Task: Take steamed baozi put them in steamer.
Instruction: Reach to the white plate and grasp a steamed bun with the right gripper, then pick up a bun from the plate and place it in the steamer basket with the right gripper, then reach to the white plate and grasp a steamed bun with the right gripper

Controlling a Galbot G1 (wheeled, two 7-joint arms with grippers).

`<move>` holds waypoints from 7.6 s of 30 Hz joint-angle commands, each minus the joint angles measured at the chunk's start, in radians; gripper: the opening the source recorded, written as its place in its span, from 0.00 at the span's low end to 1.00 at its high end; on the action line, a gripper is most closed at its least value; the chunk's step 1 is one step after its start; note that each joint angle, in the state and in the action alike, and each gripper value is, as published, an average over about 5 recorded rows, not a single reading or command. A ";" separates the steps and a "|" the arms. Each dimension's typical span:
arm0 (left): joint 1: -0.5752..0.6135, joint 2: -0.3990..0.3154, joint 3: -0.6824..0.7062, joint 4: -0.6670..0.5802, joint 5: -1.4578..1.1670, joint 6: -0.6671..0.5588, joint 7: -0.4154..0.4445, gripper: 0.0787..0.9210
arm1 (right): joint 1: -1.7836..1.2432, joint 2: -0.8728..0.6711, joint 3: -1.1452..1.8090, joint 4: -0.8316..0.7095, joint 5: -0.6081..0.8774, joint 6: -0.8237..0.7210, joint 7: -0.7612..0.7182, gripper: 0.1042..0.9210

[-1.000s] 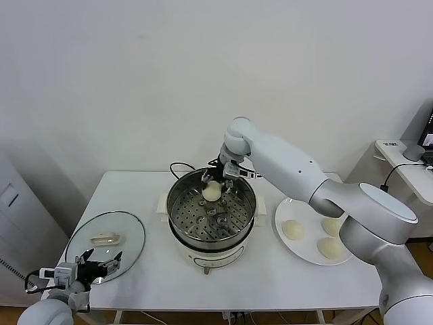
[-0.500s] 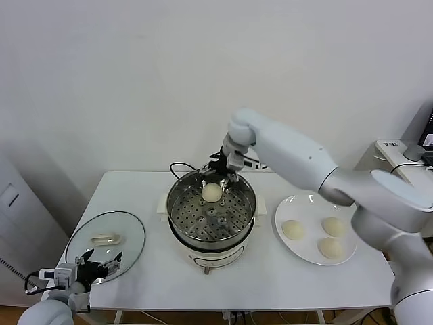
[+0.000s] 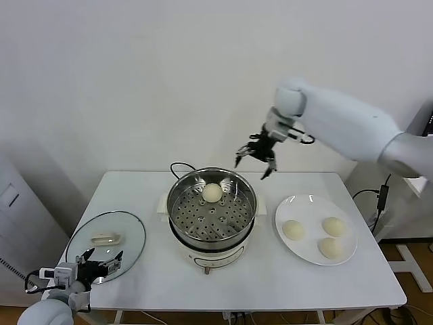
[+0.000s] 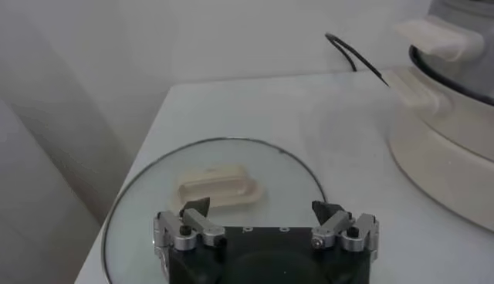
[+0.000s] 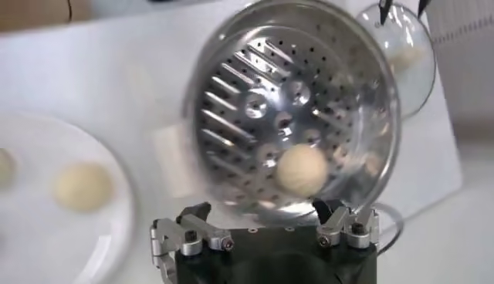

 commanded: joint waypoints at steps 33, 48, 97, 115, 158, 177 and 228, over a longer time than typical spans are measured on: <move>0.042 -0.024 -0.034 -0.014 0.006 0.001 -0.002 0.88 | -0.370 -0.128 0.021 -0.079 -0.002 -0.540 0.146 0.88; 0.054 -0.028 -0.036 -0.016 0.010 -0.002 -0.002 0.88 | -0.485 -0.099 0.153 -0.156 -0.119 -0.531 0.189 0.87; 0.048 -0.035 -0.023 -0.035 0.038 0.000 -0.005 0.88 | 0.249 -0.027 -0.243 0.336 0.669 -0.914 0.322 0.47; 0.046 -0.037 -0.021 -0.033 0.042 -0.002 -0.004 0.88 | -0.004 0.215 -0.167 0.302 0.665 -0.983 0.595 0.47; 0.064 -0.037 -0.031 -0.039 0.037 -0.014 -0.002 0.88 | -0.007 0.172 -0.155 0.275 0.565 -0.966 0.518 0.87; 0.061 -0.029 -0.026 -0.045 0.030 -0.014 -0.001 0.88 | 0.202 -0.441 -0.397 0.417 0.212 -0.761 0.142 0.88; 0.072 -0.042 -0.023 -0.051 0.039 -0.004 -0.002 0.88 | -0.546 -0.327 0.235 -0.005 -0.262 -0.518 0.142 0.85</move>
